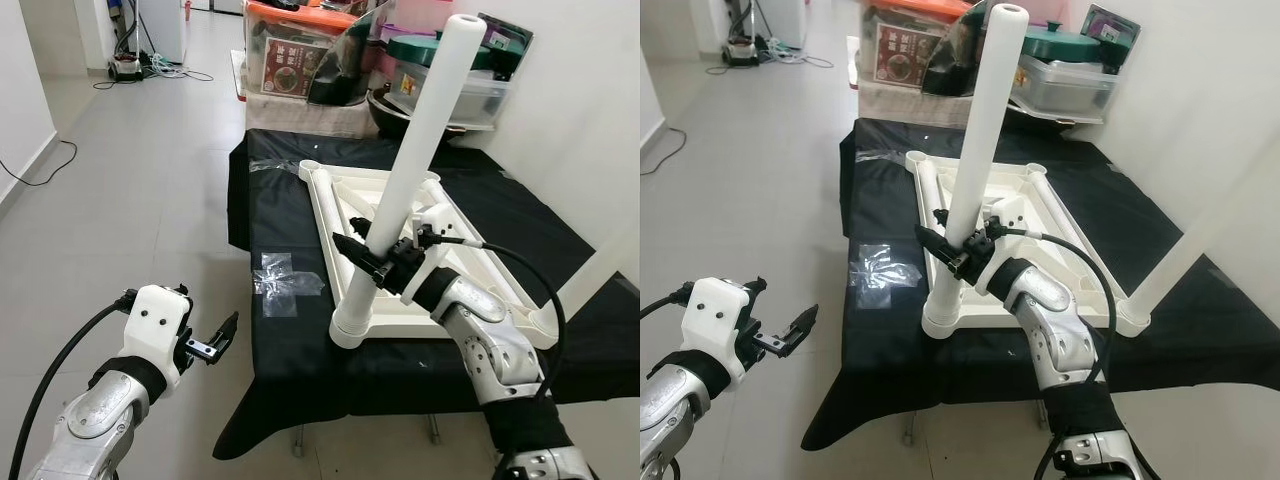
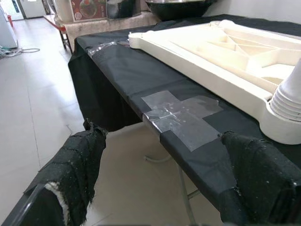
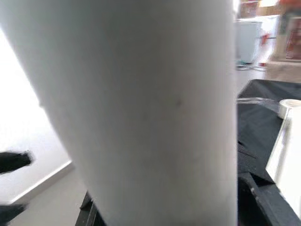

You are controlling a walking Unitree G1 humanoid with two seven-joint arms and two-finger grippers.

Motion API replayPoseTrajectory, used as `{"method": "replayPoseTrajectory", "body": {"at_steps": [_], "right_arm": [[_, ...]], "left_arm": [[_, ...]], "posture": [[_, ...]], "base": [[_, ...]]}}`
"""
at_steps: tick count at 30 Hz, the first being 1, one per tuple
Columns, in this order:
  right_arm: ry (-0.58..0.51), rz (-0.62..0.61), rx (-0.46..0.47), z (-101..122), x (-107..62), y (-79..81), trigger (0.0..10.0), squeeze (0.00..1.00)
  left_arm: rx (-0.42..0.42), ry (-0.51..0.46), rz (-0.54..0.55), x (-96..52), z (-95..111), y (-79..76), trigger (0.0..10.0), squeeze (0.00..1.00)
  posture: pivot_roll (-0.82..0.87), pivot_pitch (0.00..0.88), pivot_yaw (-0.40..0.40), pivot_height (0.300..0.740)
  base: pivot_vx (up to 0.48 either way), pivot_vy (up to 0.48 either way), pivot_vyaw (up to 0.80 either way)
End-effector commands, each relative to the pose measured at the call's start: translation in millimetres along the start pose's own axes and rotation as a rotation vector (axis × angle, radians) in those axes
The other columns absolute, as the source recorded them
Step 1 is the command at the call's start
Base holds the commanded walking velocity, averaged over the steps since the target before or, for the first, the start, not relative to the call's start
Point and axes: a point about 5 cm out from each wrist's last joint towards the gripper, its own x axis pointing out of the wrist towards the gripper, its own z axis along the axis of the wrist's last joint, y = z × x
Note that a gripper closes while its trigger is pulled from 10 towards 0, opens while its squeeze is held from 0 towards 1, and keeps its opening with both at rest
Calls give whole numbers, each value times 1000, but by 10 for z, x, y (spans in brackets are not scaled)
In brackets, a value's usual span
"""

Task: Building children table

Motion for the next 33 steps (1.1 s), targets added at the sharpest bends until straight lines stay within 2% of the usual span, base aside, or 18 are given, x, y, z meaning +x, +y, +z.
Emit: {"method": "replayPoseTrajectory", "body": {"at_steps": [1, 2, 3, 4, 5, 8, 9, 11, 12, 15, 25, 26, 28, 29, 30, 31, 32, 33], "right_arm": [[194, -292, 59, -418, -43, -157, 0, 0], [194, -292, 59, -418, -43, -157, 0, 0], [228, -590, 69, -466, -127, -331, 0, 0], [228, -590, 69, -466, -127, -331, 0, 0], [254, -780, 84, -502, -213, -426, 0, 0], [254, -780, 84, -502, -213, -426, 0, 0], [266, -909, 98, -540, -296, -435, 0, 0], [266, -909, 98, -540, -296, -435, 0, 0], [264, -966, 103, -554, -344, -384, 0, 0], [243, -982, 90, -533, -376, -303, 0, 0], [241, -999, 132, -540, -329, -301, 0, 0], [242, -986, 138, -538, -287, -281, 4000, 0], [243, -975, 142, -535, -259, -267, 4000, 0], [237, -966, 148, -523, -239, -263, 10000, 0], [237, -966, 148, -523, -239, -263, 10000, 0], [227, -977, 144, -494, -243, -263, 10000, 133], [227, -977, 144, -494, -243, -263, 10000, 133], [220, -990, 141, -474, -251, -264, 10000, 604]], "left_arm": [[-15, 13, 13, -9, -39, -3, 10000, 0], [-15, 13, 13, -9, -39, -3, 10000, 0], [-12, 15, 29, -15, -39, 10, 10000, 0], [-12, 15, 29, -15, -39, 10, 10000, 0], [-11, 17, 40, -19, -40, 18, 10000, 0], [-11, 17, 40, -19, -40, 18, 10000, 0], [-9, 19, 49, -18, -42, 26, 10000, 0], [-9, 19, 49, -18, -42, 26, 10000, 0], [-5, 21, 55, -16, -42, 35, 10000, 0], [0, 25, 60, -6, -45, 47, 10000, 0], [7, 28, 59, 25, -49, 45, 10000, 0], [8, 28, 58, 24, -48, 49, 10000, 0], [9, 29, 58, 23, -47, 53, 10000, 0], [10, 29, 56, 24, -45, 56, 10000, 0], [10, 29, 56, 24, -45, 56, 10000, 0], [12, 28, 54, 29, -42, 59, 10000, 0], [12, 28, 54, 29, -42, 59, 10000, 0], [14, 28, 53, 32, -40, 61, 10000, 0]], "posture": [[145, 0, -171, 740], [145, 0, -171, 740], [144, 0, -169, 740], [144, 0, -169, 740], [146, 0, -169, 740], [146, 0, -169, 740], [147, 0, -168, 740], [147, 0, -168, 740], [145, 0, -156, 740], [136, 0, -151, 740], [138, 0, -145, 740], [137, 0, -141, 740], [138, 0, -140, 740], [137, 0, -139, 740], [137, 0, -139, 740], [134, 0, -135, 740], [134, 0, -135, 740], [134, 0, -135, 740]], "base": [[0, 0, 0], [0, 0, 0], [0, 0, 0], [0, 0, 0], [0, 0, 0], [0, 0, 0], [0, 0, 0], [0, 0, 0], [0, 0, 0], [0, 0, 0], [0, 0, 0], [0, 0, 0], [0, 0, 0], [0, 0, 0], [0, 0, 0], [0, 0, 0], [0, 0, 0], [0, 0, 0]]}}
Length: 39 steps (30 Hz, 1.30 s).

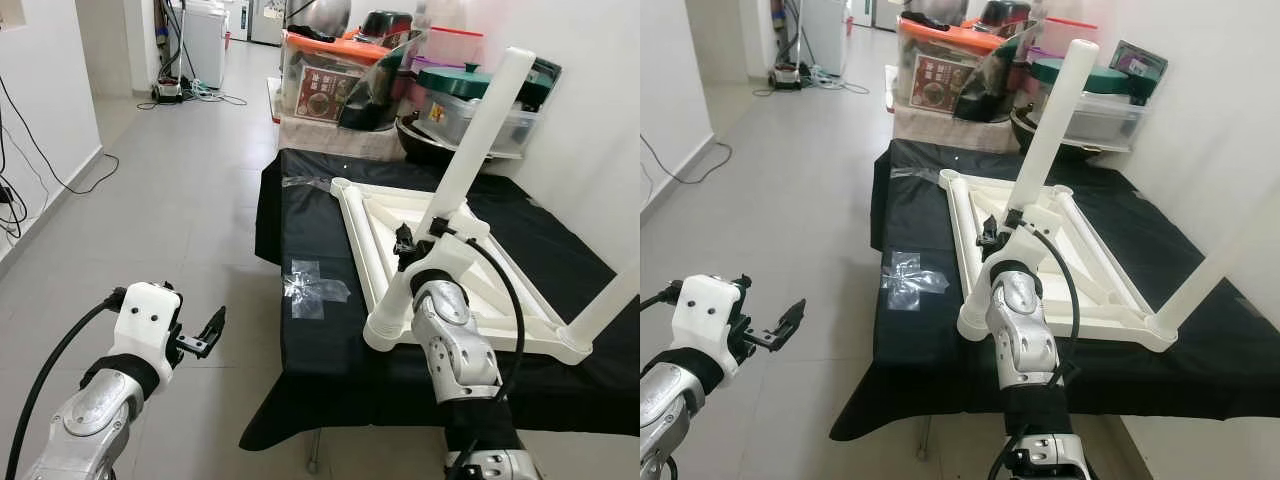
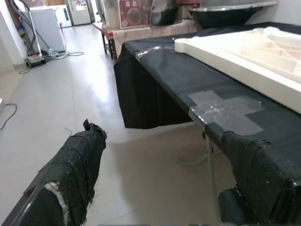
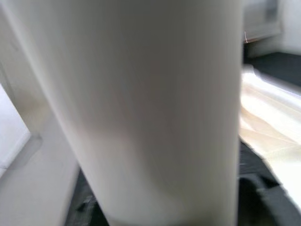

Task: Building children table

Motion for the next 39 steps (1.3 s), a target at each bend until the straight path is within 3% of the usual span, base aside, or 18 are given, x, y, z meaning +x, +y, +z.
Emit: {"method": "replayPoseTrajectory", "body": {"at_steps": [1, 2, 5, 7, 13, 20, 21, 23, 24, 33, 36, 39], "right_arm": [[92, -68, -7, -202, -20, -132, 10000, 604], [71, -67, 4, -161, -31, -124, 10000, 1000], [47, -58, 7, -113, -32, -118, 10000, 1000], [-38, 5, 16, 103, -40, -89, 10000, 1000], [-112, 66, 12, 349, -52, -117, 10000, 1000], [-151, 119, -16, 492, -51, -130, 10000, 1000], [-155, 148, -44, 534, -39, -137, 10000, 816], [-155, 148, -44, 534, -39, -137, 10000, 816], [-155, 179, -72, 557, -25, -138, 10000, 0], [-126, 273, -160, 656, 121, -272, 10000, 0], [-114, 296, -155, 676, 140, -300, 10000, 0], [-66, 421, -79, 692, 148, -311, 10000, 0]], "left_arm": [[4, 21, -16, 19, -27, -7, 10000, 0], [5, 20, -17, 24, -23, -5, 10000, 0], [6, 18, -21, 32, -17, -6, 10000, 0], [9, 13, -31, 45, -6, -14, 10000, 0], [10, 11, -37, 48, -1, -13, 10000, 0], [10, 10, -42, 57, -2, -19, 10000, 0], [9, 8, -48, 62, -1, -31, 10000, 0], [9, 8, -48, 62, -1, -31, 10000, 0], [9, 7, -54, 66, 0, -39, 10000, 0], [10, 7, -72, 81, -5, -46, 10000, 0], [10, 6, -75, 84, -6, -50, 10000, 0], [13, 6, -82, 87, -7, -55, 10000, 0]], "posture": [[134, 0, -135, 740], [130, 0, -130, 740], [130, 0, -130, 740], [126, 0, -125, 740], [112, 0, -121, 740], [103, 0, -120, 740], [101, 0, -119, 740], [101, 0, -119, 740], [98, 0, -115, 740], [83, 0, -105, 740], [82, 0, -105, 740], [86, 0, -103, 740]], "base": [[0, 0, 0], [0, 0, 0], [0, 0, 0], [0, 0, 0], [0, 0, 0], [0, 0, 0], [0, 0, 0], [0, 0, 0], [0, 0, 0], [0, 0, 0], [0, 0, 0], [0, 0, 0]]}}
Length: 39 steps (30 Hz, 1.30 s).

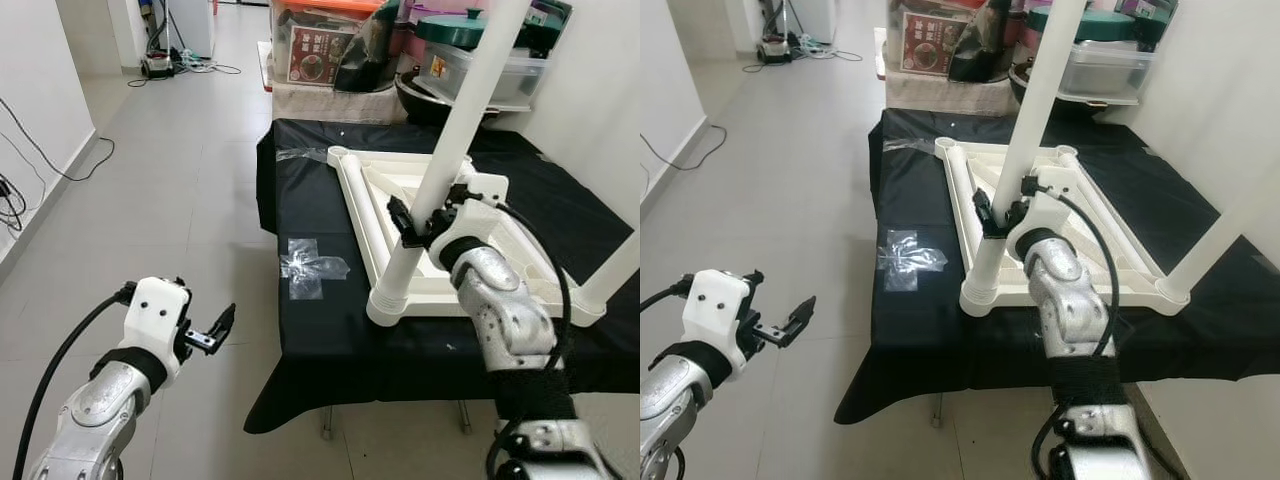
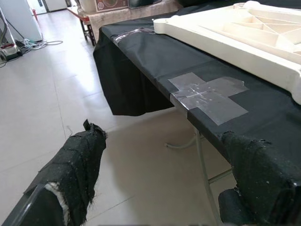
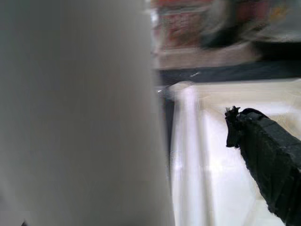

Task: Building children table

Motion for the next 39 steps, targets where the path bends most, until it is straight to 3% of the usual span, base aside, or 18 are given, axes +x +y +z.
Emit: {"method": "replayPoseTrajectory", "body": {"at_steps": [1, 4, 8, 10, 18, 24, 25, 26, 28, 29, 30, 39], "right_arm": [[25, 32, 55, -14, -8, -65, 10000, 0], [23, 157, 90, -10, -12, -73, 10000, 0], [10, 212, 85, -6, -5, -95, 10000, 0], [8, 296, 18, -30, 45, -238, 10000, 0], [44, 271, -55, -106, 113, -474, 10000, 0], [45, 271, -56, -116, 116, -511, 10000, 0], [54, 292, -62, -142, 105, -534, 7765, 0], [54, 292, -62, -142, 105, -534, 7765, 0], [84, 331, -56, -238, 69, -580, 2902, 0], [84, 331, -56, -238, 69, -580, 2902, 0], [93, 358, -38, -284, 46, -592, 0, 0], [75, 411, 6, -335, 33, -596, 0, 0]], "left_arm": [[10, 15, -21, 14, -31, -8, 10000, 0], [12, 16, -27, 18, -34, -8, 10000, 0], [14, 17, -31, 22, -37, -10, 10000, 0], [16, 16, -36, 36, -39, -12, 10000, 0], [20, 17, -43, 45, -45, -7, 10000, 0], [22, 17, -43, 43, -46, -6, 10000, 0], [22, 18, -44, 40, -49, -6, 10000, 0], [22, 18, -44, 40, -49, -6, 10000, 0], [24, 20, -47, 34, -54, -10, 10000, 0], [24, 20, -47, 34, -54, -10, 10000, 0], [25, 20, -48, 34, -54, -12, 10000, 0], [29, 18, -54, 37, -52, -14, 10000, 0]], "posture": [[86, 0, -103, 740], [85, 0, -100, 740], [88, 0, -99, 740], [92, 0, -96, 740], [96, 0, -97, 740], [108, 0, -101, 740], [110, 0, -102, 740], [110, 0, -102, 740], [115, 0, -105, 740], [115, 0, -105, 740], [117, 0, -104, 740], [118, 0, -102, 740]], "base": [[0, 0, 0], [0, 0, 0], [0, 0, 0], [0, 0, 0], [0, 0, 0], [0, 0, 0], [0, 0, 0], [0, 0, 0], [0, 0, 0], [0, 0, 0], [0, 0, 0], [0, 0, 0]]}}
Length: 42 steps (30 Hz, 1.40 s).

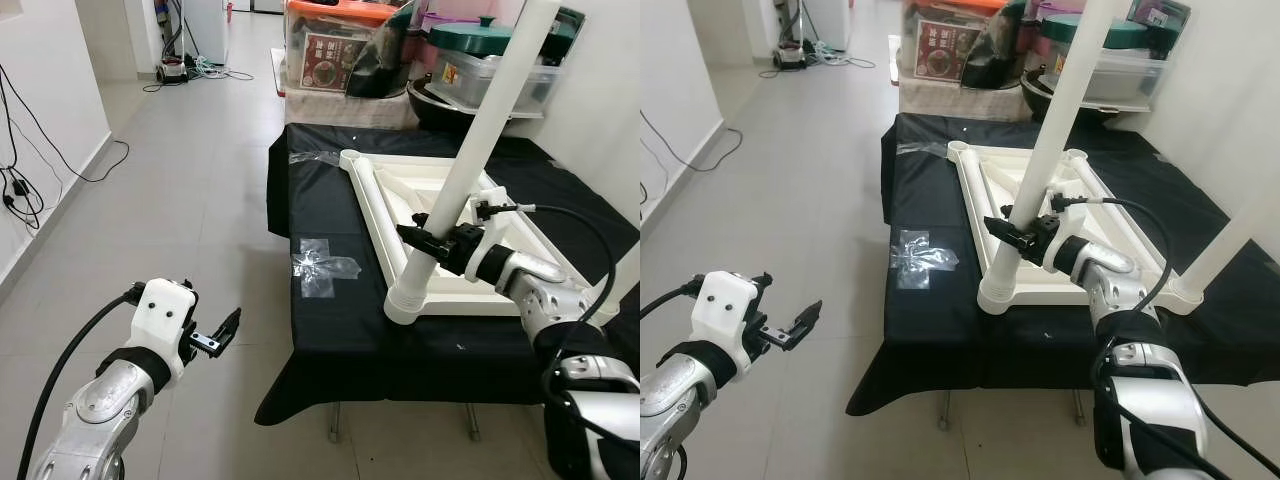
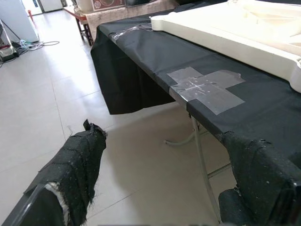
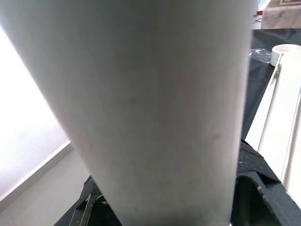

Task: Building children table

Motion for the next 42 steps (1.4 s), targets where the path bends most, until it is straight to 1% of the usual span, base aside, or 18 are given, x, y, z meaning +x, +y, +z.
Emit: {"method": "replayPoseTrajectory", "body": {"at_steps": [1, 6, 11, 12, 13, 14, 15, 16, 18, 19, 20, 22, 23, 25, 28, 34, 35, 42], "right_arm": [[-3, -38, -4, 4, -62, -67, 0, 0], [-47, -96, 25, -43, -21, -56, 0, 0], [-39, -160, 16, -86, 15, -45, 0, 0], [13, -282, -11, -153, 55, -51, 0, 0], [13, -282, -11, -153, 55, -51, 0, 0], [66, -543, -1, -258, 68, -70, 0, 0], [82, -770, -26, -344, 51, -13, 0, 0], [82, -925, -41, -389, 10, 34, 0, 0], [82, -925, -41, -389, 10, 34, 0, 0], [72, -976, -7, -447, 48, 204, 0, 0], [72, -976, -7, -447, 48, 204, 0, 0], [53, -948, 70, -477, 187, 498, 0, 0], [53, -948, 70, -477, 187, 498, 0, 0], [27, -947, 126, -425, 329, 630, 0, 0], [5, -947, 164, -387, 404, 667, 0, 0], [18, -945, 172, -413, 396, 704, 0, 0], [69, -957, 171, -489, 360, 736, 0, 0], [138, -919, 172, -544, 357, 758, 0, 0]], "left_arm": [[16, 10, -13, 3, -20, 0, 10000, 0], [15, 6, -11, 3, -14, -8, 10000, 0], [15, 6, -11, 0, -14, -9, 10000, 0], [16, 6, -9, -2, -11, -6, 10000, 0], [16, 6, -9, -2, -11, -6, 10000, 0], [17, 3, -3, -9, -2, -1, 10000, 0], [17, 0, 3, -16, 4, 2, 10000, 0], [17, -1, 8, -21, 9, 5, 10000, 0], [17, -1, 8, -21, 9, 5, 10000, 0], [19, -1, 12, -21, 9, -1, 10000, 0], [19, -1, 12, -21, 9, -1, 10000, 0], [16, -3, 17, -10, 13, -10, 10000, 0], [16, -3, 17, -10, 13, -10, 10000, 0], [15, -6, 16, 10, 19, -8, 10000, 0], [14, -7, 17, 28, 13, -2, 10000, 0], [11, -8, 21, 39, 4, -12, 10000, 0], [7, -2, 20, 34, -20, -21, 10000, 0], [5, 2, 19, 40, -34, -27, 10000, 0]], "posture": [[118, 0, -102, 740], [119, 0, -106, 740], [119, 0, -106, 740], [117, 0, -113, 740], [117, 0, -113, 740], [124, 0, -123, 740], [126, 0, -119, 740], [126, 0, -119, 740], [126, 0, -119, 740], [141, 0, -116, 740], [141, 0, -116, 740], [147, 0, -114, 740], [147, 0, -114, 740], [137, 0, -119, 740], [136, 0, -123, 740], [134, 0, -127, 740], [128, 0, -127, 740], [124, 0, -128, 740]], "base": [[0, 0, 0], [0, 0, 0], [0, 0, 0], [0, 0, 0], [0, 0, 0], [0, 0, 0], [0, 0, 0], [0, 0, 0], [0, 0, 0], [0, 0, 0], [0, 0, 0], [0, 0, 0], [0, 0, 0], [0, 0, 0], [0, 0, 0], [0, 0, 0], [0, 0, 0], [0, 0, 0]]}}
